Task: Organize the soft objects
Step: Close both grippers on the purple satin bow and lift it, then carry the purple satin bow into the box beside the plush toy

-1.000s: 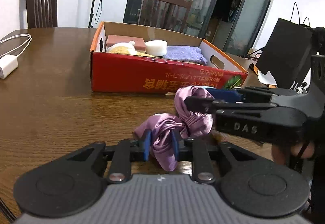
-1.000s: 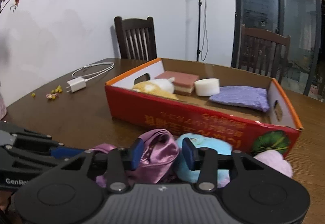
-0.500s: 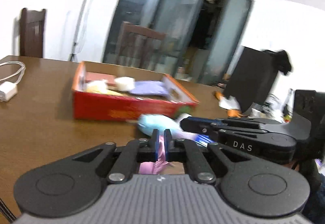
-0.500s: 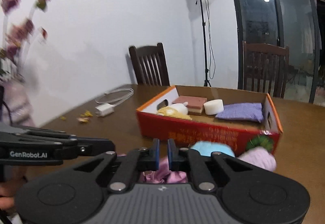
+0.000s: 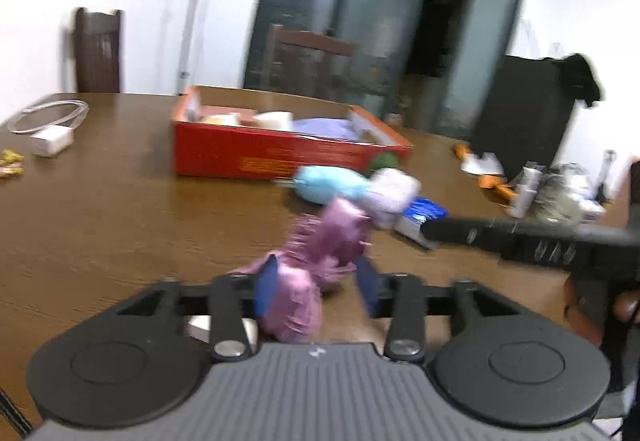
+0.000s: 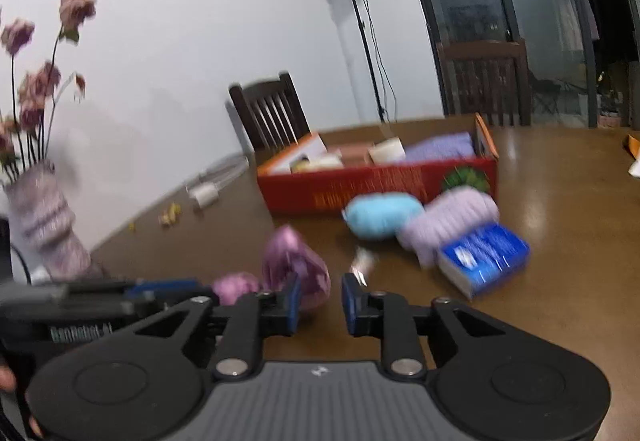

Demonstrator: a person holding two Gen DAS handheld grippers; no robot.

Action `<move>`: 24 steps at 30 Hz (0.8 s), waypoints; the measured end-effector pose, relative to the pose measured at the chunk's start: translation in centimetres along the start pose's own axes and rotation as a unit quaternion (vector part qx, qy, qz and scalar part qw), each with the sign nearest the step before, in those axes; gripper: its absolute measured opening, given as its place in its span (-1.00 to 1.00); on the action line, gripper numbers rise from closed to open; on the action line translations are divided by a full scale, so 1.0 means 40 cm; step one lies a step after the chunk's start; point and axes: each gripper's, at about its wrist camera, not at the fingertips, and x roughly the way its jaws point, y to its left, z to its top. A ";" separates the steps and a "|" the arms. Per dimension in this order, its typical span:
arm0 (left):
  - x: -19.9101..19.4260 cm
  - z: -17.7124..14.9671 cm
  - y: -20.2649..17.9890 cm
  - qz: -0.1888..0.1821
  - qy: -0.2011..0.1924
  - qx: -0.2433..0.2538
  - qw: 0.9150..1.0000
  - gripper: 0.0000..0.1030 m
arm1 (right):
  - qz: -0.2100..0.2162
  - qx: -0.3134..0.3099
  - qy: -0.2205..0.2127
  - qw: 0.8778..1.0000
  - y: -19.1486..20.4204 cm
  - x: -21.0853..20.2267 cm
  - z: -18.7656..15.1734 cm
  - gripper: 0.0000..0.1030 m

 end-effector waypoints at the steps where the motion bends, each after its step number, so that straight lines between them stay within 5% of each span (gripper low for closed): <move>1: 0.009 0.002 0.004 0.013 0.002 0.000 1.000 -0.03 | 0.009 0.003 -0.004 1.000 0.001 0.018 0.015 -0.46; 6: 0.070 -0.001 -0.004 0.059 0.011 0.035 0.998 -0.04 | 0.025 -0.030 0.018 0.999 0.044 0.183 0.089 -0.40; 8: 0.079 -0.008 -0.015 0.053 0.022 0.052 0.997 -0.30 | 0.021 -0.041 0.033 0.998 0.054 0.239 0.094 -0.46; 10: 0.073 -0.016 -0.029 0.035 0.024 0.069 0.997 -0.35 | 0.012 -0.052 0.057 0.997 0.056 0.266 0.082 -0.75; 16: 0.033 -0.059 -0.027 -0.033 0.028 0.071 0.997 -0.33 | -0.008 -0.022 0.070 0.997 0.010 0.139 -0.055 -0.79; 20: 0.002 -0.046 -0.001 -0.105 0.010 -0.003 0.994 -0.07 | -0.025 0.004 0.075 0.997 0.004 0.072 -0.127 -0.80; 24: 0.043 -0.054 -0.028 -0.062 0.017 0.016 0.998 -0.21 | -0.035 -0.021 0.076 0.996 0.028 0.042 -0.143 -0.79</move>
